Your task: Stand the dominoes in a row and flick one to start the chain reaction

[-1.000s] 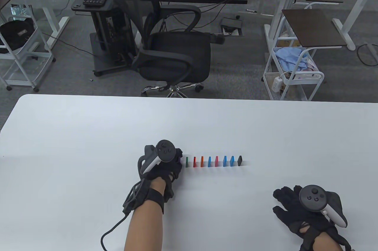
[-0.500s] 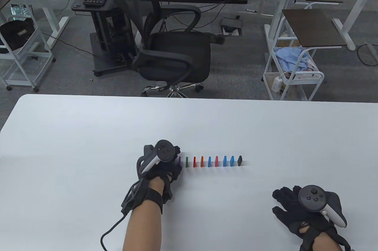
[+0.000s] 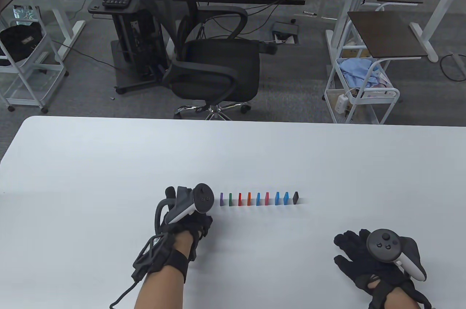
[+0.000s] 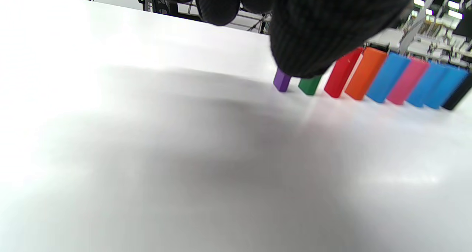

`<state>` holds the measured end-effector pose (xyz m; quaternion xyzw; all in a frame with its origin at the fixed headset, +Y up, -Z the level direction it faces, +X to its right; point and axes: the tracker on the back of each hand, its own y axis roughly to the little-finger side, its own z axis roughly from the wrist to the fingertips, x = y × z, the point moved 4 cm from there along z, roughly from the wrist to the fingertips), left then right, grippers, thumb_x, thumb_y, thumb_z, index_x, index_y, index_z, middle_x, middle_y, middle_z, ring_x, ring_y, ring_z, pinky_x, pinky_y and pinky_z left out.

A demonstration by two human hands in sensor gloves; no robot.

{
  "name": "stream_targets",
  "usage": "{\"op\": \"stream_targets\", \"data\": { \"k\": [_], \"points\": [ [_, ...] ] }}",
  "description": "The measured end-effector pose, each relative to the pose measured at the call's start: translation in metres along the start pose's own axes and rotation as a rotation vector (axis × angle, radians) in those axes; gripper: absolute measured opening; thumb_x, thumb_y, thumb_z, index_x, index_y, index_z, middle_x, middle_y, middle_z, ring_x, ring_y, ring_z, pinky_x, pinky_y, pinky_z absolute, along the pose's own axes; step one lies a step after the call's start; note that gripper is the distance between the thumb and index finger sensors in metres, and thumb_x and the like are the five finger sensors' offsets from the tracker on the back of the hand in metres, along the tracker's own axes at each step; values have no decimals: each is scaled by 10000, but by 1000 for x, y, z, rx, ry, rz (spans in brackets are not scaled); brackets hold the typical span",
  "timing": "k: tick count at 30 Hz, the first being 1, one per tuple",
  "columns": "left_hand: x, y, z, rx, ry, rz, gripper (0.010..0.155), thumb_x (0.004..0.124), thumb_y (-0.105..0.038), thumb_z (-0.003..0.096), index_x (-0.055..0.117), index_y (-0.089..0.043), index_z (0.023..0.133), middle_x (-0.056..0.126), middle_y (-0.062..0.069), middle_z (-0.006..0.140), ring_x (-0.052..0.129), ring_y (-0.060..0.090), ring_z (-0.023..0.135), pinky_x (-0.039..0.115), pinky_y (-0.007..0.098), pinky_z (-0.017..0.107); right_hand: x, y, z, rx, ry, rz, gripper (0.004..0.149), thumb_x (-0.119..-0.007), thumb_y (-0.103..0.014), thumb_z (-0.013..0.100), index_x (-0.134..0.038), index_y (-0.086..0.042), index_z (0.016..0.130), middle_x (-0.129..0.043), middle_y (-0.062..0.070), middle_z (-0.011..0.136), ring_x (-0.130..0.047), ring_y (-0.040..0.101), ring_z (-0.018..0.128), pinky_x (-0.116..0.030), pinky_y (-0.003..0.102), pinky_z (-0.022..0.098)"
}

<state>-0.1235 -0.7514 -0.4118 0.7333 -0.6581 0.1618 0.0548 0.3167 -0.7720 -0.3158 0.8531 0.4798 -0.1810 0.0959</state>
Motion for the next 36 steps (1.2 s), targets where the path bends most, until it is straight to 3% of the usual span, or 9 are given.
{"op": "stream_targets", "data": {
  "k": [15, 36],
  "points": [
    [27, -26, -58, 51, 27, 18, 778, 691, -562, 458, 310, -273, 1071, 176, 101, 1188, 156, 387, 1107, 22, 732, 658, -4, -4, -1, 8, -9, -13, 618, -683, -509, 540, -429, -251, 1041, -285, 145, 1160, -25, 483, 999, -89, 669, 709],
    [50, -32, -59, 51, 25, 58, 779, 567, -639, 446, 272, -305, 1084, 58, 95, 1175, 37, 385, 1087, -4, 720, 649, -3, 9, 0, -40, -12, -33, 618, -684, -508, 538, -430, -250, 1040, -286, 145, 1159, -23, 479, 1000, -76, 669, 710]
  ]
}}
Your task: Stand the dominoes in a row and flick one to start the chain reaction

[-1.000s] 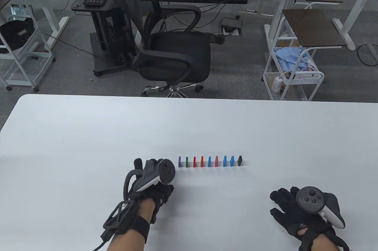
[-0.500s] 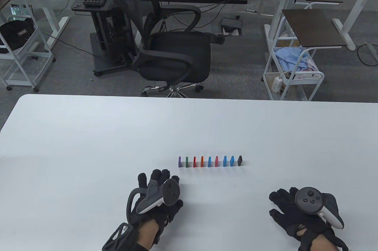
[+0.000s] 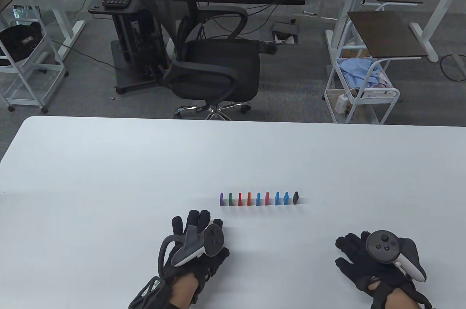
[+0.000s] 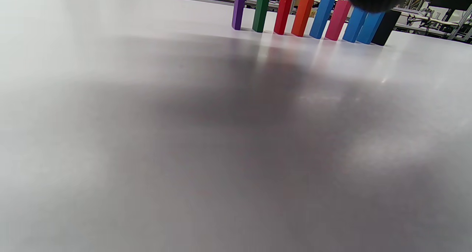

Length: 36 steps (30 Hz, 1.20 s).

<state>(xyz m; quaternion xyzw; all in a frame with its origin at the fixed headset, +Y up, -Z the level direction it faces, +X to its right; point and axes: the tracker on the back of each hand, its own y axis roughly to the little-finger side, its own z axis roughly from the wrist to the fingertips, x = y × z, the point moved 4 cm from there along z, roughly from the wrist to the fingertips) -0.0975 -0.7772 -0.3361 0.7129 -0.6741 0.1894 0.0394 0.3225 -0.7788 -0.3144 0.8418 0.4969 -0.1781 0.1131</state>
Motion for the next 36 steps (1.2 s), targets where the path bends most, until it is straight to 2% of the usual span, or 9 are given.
{"op": "stream_targets", "data": {
  "k": [4, 11, 22, 36],
  "points": [
    [4, -2, -1, 8, 31, 6, 780, 565, -641, 443, 273, -308, 1085, 40, 88, 1169, 24, 382, 1084, -6, 718, 650, 0, 4, 0, -32, 6, -6, 620, -684, -508, 538, -430, -249, 1040, -287, 145, 1159, -25, 480, 1000, -90, 668, 710],
    [-2, 1, -4, 8, 7, -23, 778, 575, -636, 445, 286, -305, 1085, 38, 88, 1169, 20, 382, 1082, -8, 717, 650, -1, 6, 1, -77, -23, -35, 622, -691, -509, 535, -426, -259, 1039, -290, 142, 1159, -33, 479, 1003, -92, 668, 713],
    [-14, 3, -8, 24, -31, -78, 776, 588, -630, 447, 292, -303, 1086, 40, 89, 1170, 16, 382, 1082, -10, 716, 651, 19, -7, 1, -122, 2, -74, 620, -697, -507, 532, -435, -259, 1036, -312, 135, 1159, -57, 477, 1012, -103, 669, 718],
    [-16, 5, -9, 31, -31, -112, 773, 591, -628, 449, 301, -300, 1087, 45, 91, 1170, 9, 383, 1078, -6, 716, 651, 42, -43, 41, -91, 7, 21, 610, -695, -504, 532, -452, -251, 1031, -338, 139, 1155, -75, 481, 1015, -114, 671, 720]
  ]
}}
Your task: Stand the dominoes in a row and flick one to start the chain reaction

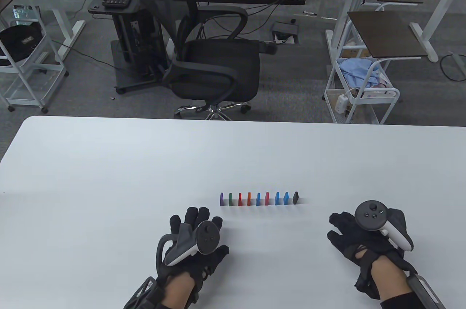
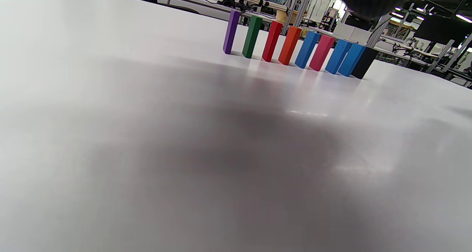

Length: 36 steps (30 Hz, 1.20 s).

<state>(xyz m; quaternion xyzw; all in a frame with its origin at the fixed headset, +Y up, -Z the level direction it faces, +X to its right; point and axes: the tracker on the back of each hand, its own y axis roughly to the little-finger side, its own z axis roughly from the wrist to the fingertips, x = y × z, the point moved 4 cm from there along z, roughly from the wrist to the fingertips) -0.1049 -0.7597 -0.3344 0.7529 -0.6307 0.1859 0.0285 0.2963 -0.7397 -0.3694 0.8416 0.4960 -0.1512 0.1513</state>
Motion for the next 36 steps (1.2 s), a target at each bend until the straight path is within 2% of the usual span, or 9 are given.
{"op": "stream_targets", "data": {
  "k": [12, 23, 30, 36],
  "points": [
    [1, 2, 0, 2, 14, -11, 771, 594, -626, 449, 308, -299, 1087, 47, 91, 1171, 6, 382, 1077, -4, 715, 652, 14, -24, 40, -15, 36, 137, 606, -733, -468, 531, -466, -235, 1023, -404, 143, 1143, -135, 491, 1022, -136, 675, 725],
    [1, 1, 0, 10, 16, -12, 769, 594, -627, 449, 314, -300, 1086, 49, 92, 1171, 5, 382, 1076, -3, 715, 653, 15, -41, 79, -60, 83, 69, 570, -796, -355, 527, -513, -226, 1004, -520, 124, 1115, -250, 494, 1030, -182, 681, 731],
    [1, 2, -1, 9, 16, -17, 769, 597, -625, 449, 319, -297, 1087, 53, 92, 1172, 4, 382, 1076, -3, 714, 654, 10, -40, 95, -86, 197, 79, 513, -800, -196, 516, -574, -215, 977, -659, 118, 1044, -403, 488, 1011, -231, 681, 735],
    [1, 2, 0, 11, 17, -19, 767, 600, -623, 449, 324, -297, 1087, 53, 90, 1172, -18, 378, 1069, -5, 712, 655, 10, -47, 101, -79, 313, 49, 525, -805, -150, 499, -577, -197, 970, -774, 117, 930, -578, 441, 939, -290, 675, 736]
  ]
}}
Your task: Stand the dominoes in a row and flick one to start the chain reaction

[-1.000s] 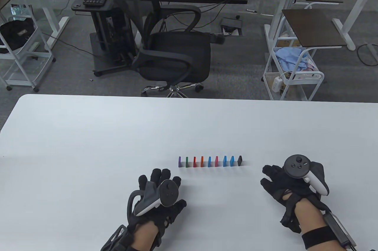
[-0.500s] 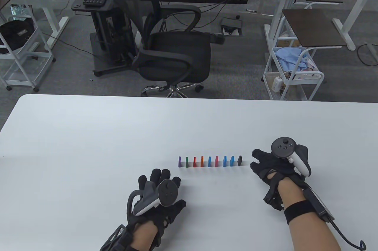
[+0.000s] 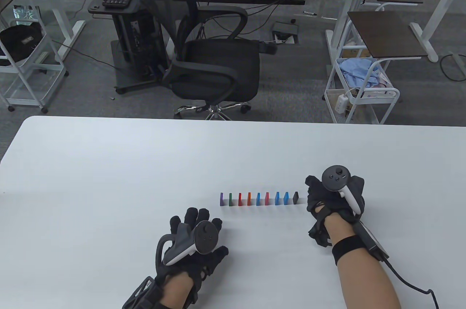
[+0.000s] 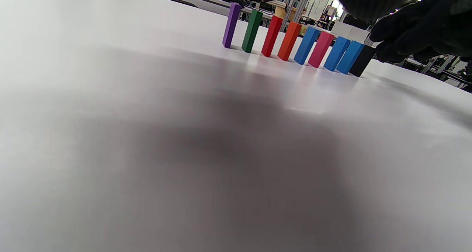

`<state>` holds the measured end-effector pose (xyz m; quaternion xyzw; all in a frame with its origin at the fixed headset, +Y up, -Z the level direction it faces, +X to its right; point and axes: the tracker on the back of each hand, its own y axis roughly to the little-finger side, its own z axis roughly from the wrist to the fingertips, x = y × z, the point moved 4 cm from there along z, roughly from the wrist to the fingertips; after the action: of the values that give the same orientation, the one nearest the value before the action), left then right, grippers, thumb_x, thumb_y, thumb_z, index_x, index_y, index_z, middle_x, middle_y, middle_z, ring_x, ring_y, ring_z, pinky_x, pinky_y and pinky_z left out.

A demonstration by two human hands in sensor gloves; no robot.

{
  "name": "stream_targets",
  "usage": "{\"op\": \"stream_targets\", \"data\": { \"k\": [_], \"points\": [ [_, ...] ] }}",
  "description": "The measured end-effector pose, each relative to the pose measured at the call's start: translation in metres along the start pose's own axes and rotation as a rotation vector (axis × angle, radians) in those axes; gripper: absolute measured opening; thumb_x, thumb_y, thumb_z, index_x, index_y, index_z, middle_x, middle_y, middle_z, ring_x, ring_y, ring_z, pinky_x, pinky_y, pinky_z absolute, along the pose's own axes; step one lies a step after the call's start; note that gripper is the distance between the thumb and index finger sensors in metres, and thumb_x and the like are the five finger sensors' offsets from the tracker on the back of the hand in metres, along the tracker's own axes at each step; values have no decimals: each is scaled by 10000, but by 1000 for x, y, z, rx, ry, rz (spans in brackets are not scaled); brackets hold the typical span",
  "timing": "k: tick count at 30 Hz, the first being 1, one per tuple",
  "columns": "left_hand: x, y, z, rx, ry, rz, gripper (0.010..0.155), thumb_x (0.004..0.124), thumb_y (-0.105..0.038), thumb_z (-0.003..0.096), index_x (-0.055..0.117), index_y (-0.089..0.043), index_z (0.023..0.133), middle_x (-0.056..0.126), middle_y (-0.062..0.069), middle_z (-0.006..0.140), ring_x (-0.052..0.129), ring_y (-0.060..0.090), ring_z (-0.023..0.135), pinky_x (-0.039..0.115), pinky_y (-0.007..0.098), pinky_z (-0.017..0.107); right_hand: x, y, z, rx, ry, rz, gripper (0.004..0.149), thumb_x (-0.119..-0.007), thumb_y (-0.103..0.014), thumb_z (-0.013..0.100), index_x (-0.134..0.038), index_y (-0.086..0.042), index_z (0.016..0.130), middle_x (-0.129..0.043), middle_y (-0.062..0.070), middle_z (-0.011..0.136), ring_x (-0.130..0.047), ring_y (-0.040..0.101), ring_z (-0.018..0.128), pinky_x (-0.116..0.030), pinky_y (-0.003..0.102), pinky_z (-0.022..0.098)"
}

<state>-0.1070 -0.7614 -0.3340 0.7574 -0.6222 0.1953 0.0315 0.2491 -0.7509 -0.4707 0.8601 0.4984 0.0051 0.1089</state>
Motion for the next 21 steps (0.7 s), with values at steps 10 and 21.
{"op": "stream_targets", "data": {
  "k": [10, 21],
  "points": [
    [0, 0, 0, 5, -9, -9, 763, 606, -617, 451, 333, -294, 1086, 53, 92, 1173, -25, 377, 1067, -6, 711, 656, -12, -15, 5, 42, 25, -85, 542, -802, -144, 493, -557, -188, 975, -829, 95, 841, -679, 409, 830, -334, 662, 733],
    [-1, 2, 0, 6, -11, -17, 761, 610, -614, 451, 338, -293, 1085, 58, 91, 1174, -21, 374, 1069, -6, 710, 657, -19, -24, 5, 84, -10, -88, 656, -879, -298, 476, -494, -175, 994, -791, 113, 887, -638, 422, 869, -297, 674, 733]
  ]
}}
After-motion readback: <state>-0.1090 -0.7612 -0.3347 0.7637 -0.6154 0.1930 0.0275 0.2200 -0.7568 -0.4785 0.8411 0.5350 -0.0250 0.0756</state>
